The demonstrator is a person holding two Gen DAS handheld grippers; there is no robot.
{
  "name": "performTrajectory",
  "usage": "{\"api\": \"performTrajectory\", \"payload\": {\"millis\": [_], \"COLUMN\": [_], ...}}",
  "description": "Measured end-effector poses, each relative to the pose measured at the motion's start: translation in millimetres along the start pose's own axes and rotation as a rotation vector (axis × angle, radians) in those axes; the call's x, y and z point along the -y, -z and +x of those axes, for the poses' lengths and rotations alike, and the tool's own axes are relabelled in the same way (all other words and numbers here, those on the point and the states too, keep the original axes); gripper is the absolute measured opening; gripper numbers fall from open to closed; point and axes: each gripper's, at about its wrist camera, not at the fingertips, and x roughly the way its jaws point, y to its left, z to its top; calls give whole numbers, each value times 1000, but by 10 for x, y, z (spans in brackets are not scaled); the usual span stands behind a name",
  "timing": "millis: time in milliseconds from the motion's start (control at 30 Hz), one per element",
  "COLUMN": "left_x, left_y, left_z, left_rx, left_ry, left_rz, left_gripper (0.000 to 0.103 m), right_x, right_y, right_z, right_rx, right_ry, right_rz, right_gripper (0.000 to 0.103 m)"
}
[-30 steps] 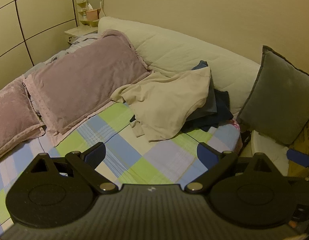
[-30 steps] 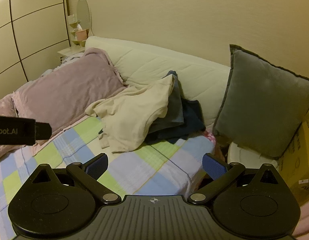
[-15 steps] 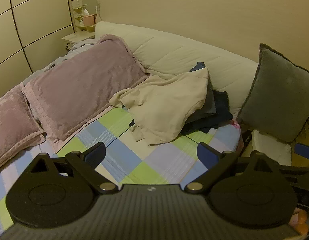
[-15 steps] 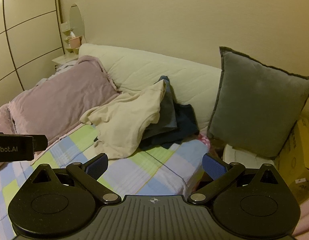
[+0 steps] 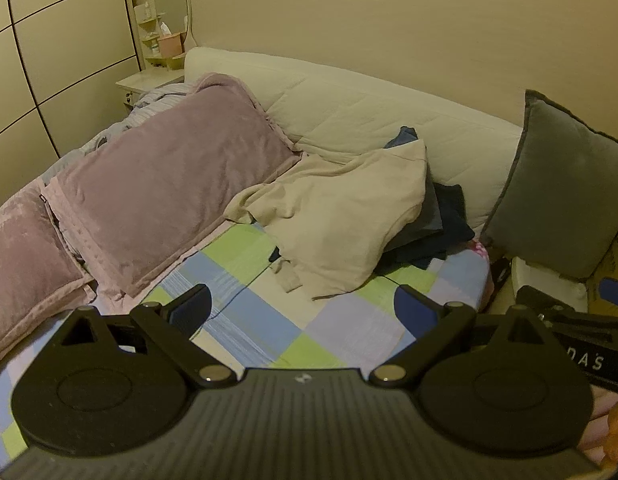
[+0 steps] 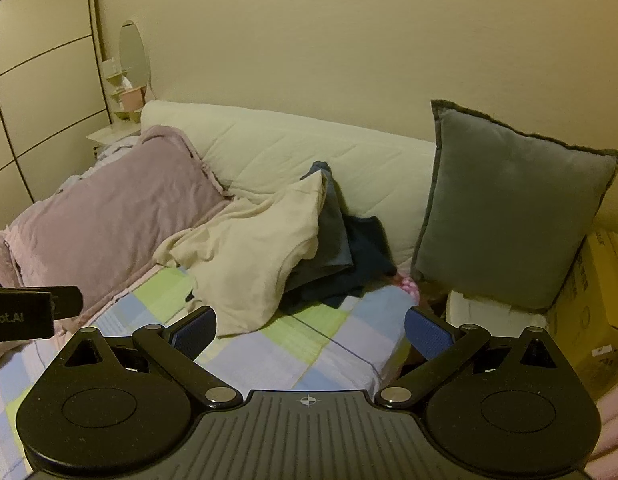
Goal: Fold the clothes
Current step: 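Move both tools toward the cream shirt on the clothes pile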
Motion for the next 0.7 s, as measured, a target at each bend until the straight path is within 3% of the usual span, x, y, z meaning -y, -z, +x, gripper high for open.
{"api": "performTrajectory", "payload": {"millis": [700], "left_x": [-714], "left_y": [46], "left_z": [147], "left_rx": [-7], "left_ry": [-6], "left_rz": [-34], "left_gripper": [97], "right_x": [-484], "right_y": [-73], "right_z": [230], "right_rx": [0], "right_ry": [33], "right_rz": [4], "right_gripper": [103]}}
